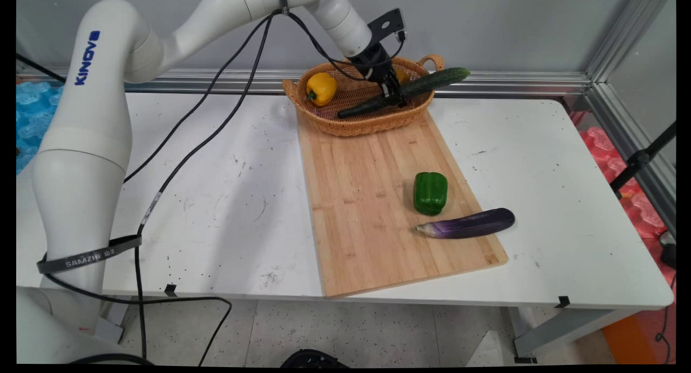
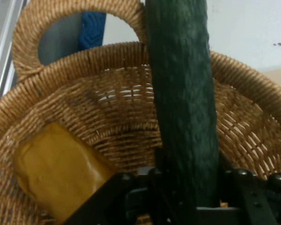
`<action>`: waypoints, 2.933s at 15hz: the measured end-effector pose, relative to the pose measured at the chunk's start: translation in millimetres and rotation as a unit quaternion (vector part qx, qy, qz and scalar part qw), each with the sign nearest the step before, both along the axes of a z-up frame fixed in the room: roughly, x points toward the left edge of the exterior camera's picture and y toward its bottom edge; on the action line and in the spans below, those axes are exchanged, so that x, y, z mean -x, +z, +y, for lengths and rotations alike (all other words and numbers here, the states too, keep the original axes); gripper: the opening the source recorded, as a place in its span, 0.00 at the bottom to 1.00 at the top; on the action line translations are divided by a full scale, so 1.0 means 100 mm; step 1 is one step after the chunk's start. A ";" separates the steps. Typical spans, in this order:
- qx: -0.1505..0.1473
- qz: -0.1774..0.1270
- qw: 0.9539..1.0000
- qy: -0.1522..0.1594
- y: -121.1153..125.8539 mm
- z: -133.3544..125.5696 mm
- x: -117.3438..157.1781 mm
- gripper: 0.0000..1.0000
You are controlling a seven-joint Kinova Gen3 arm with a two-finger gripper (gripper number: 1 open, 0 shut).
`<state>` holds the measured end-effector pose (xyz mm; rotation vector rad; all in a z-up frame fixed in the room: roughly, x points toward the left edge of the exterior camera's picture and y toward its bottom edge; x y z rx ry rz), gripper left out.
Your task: Place the picked object on the cutting board
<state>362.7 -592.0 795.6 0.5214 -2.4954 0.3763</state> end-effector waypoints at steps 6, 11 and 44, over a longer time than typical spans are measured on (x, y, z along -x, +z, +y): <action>0.004 -0.001 1.000 -0.001 0.20 0.05 0.02 0.00; 0.019 0.003 1.000 -0.003 0.68 0.21 0.23 0.00; -0.032 -0.047 0.998 0.022 0.10 1.59 0.76 0.00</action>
